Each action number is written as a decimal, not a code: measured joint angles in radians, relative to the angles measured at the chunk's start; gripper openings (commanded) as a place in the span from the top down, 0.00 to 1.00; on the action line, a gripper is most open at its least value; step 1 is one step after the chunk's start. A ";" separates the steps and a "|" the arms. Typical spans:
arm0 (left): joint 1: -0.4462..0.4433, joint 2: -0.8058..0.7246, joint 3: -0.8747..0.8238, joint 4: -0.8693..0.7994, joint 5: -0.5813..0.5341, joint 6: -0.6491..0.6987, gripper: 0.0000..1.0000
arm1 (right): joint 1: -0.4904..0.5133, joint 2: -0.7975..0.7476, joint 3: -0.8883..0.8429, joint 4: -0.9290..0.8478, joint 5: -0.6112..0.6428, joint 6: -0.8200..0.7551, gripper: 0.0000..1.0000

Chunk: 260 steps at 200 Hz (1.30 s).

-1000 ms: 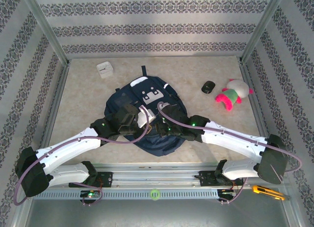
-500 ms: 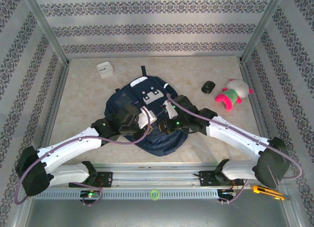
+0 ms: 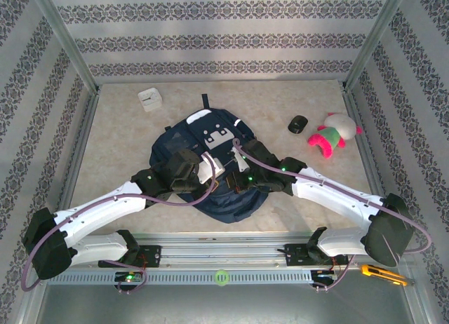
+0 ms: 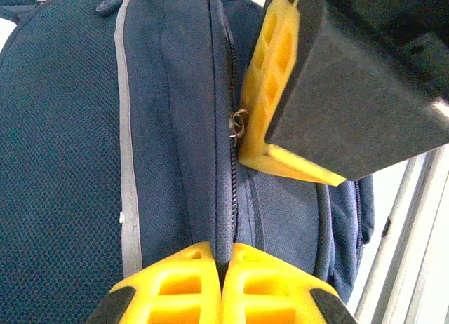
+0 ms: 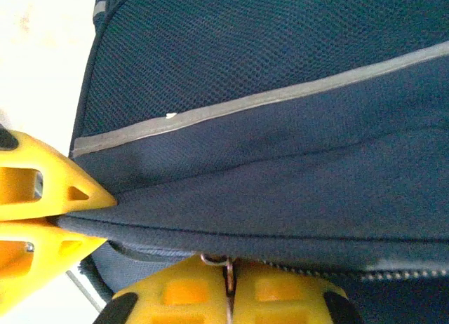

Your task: Pack the student bag

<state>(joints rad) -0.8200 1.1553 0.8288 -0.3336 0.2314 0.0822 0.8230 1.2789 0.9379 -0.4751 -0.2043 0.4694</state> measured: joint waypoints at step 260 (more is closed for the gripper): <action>0.014 0.093 0.039 0.007 0.012 0.291 0.92 | -0.102 -0.056 -0.092 0.035 -0.259 -0.080 1.00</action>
<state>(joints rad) -0.8055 1.2480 0.8680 -0.3267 0.2436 0.3737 0.7212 1.2228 0.8455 -0.4397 -0.4629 0.3893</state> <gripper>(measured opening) 0.202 0.042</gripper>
